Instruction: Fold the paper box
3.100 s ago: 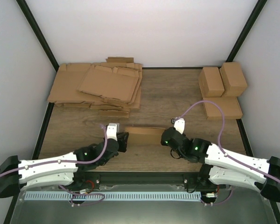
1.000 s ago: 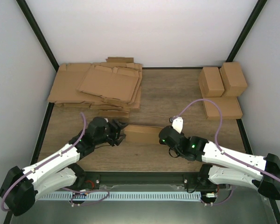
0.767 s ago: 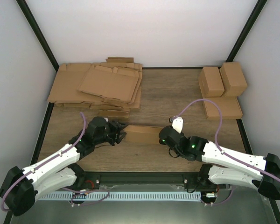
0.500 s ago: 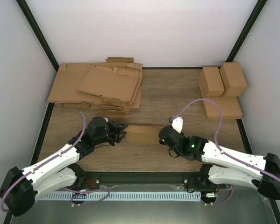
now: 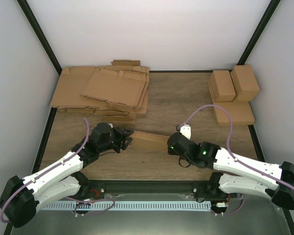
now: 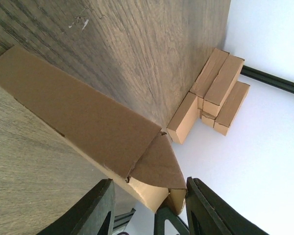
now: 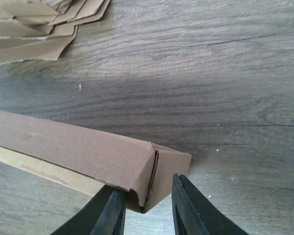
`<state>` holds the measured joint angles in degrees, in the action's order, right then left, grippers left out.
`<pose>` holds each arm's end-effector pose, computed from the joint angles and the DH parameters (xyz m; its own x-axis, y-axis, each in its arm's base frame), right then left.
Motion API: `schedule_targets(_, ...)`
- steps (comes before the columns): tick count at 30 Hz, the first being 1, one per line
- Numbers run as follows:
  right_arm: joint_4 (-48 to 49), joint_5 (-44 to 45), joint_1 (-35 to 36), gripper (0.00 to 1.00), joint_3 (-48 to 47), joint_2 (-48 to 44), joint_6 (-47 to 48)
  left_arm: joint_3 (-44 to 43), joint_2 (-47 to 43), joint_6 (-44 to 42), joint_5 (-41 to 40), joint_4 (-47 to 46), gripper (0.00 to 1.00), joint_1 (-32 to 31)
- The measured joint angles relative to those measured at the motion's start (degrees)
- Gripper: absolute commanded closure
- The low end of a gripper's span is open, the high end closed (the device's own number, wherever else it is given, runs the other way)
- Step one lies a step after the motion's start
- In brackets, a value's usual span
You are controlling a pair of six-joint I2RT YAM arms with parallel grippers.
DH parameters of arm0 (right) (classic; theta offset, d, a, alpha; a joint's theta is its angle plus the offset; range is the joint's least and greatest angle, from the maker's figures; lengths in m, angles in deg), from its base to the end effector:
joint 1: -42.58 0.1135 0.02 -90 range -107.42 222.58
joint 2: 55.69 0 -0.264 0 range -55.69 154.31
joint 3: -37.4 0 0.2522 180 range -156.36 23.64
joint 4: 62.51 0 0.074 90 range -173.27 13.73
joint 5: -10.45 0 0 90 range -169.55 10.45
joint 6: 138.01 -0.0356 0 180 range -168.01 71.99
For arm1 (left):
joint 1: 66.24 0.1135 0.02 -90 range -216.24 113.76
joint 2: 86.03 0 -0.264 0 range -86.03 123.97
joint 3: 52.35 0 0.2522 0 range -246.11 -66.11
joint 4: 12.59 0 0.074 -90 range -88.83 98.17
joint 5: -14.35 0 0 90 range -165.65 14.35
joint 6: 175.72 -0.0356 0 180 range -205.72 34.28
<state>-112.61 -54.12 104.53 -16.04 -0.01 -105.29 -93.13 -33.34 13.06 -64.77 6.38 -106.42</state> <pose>0.1019 0.1587 0.2376 -0.7680 0.1744 -0.6163 -0.0509 0.9425 0.3303 0.1487 -0.1343 0.2155 -0.6886 -0.6887 0.2267 -0.5031 0.2287 -0.8334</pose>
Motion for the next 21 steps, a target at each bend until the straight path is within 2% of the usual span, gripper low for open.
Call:
schedule_targets(9, -3.7, -4.2, 0.2, 0.52, 0.0, -2.7, -0.2, 0.0, 0.4, 0.0, -0.1, -0.3, 0.59, 0.0)
schedule_targets(13, -7.1, -5.7, 0.2, 0.46, -1.4, -3.1, 0.1, 0.0, 0.6, 0.0, -0.2, -0.5, 0.59, 0.0)
schedule_targets(21, -11.5, -9.0, -2.8, 0.47, -5.2, -3.5, 3.0, 0.0, 0.9, 0.0, -0.4, -0.8, 0.59, 0.0)
